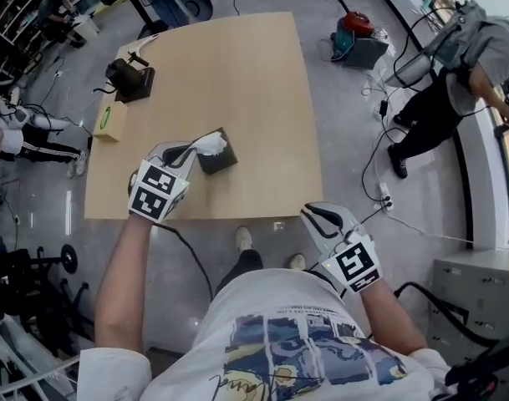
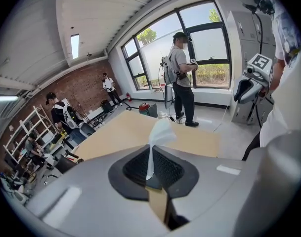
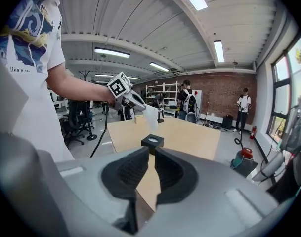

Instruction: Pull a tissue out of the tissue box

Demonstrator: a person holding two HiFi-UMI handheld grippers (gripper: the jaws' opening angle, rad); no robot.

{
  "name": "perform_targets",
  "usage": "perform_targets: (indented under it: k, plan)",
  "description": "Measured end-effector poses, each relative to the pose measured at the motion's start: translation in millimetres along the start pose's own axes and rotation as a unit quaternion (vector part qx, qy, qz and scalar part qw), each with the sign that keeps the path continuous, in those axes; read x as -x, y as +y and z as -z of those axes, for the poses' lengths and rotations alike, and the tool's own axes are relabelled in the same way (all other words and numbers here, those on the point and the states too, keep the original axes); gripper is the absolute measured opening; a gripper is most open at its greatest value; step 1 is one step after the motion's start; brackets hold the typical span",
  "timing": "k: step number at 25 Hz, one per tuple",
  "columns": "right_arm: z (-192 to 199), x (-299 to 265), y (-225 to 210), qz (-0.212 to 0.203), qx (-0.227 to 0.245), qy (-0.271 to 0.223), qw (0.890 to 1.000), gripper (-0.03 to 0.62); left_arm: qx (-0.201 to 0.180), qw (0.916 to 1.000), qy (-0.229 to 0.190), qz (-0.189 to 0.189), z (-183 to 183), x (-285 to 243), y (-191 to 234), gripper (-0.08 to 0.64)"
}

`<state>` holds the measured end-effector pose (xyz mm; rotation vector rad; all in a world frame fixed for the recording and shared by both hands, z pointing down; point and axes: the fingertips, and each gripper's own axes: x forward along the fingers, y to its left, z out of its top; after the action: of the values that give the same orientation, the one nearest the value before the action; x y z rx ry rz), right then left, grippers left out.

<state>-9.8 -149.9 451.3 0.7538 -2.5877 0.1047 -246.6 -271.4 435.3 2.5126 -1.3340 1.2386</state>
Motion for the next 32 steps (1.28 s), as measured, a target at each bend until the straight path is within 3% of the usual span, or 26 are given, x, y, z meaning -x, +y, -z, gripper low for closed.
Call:
perform_targets:
  k: [20, 32]
  plan:
    - [-12, -3, 11, -0.034, 0.039, -0.006, 0.999, 0.028, 0.025, 0.9978, -0.056, -0.024, -18, 104, -68, 0.005]
    - [-21, -12, 34, -0.062, 0.063, -0.009, 0.996, 0.028, 0.025, 0.9975, -0.063, -0.019, -6, 140, -120, 0.005]
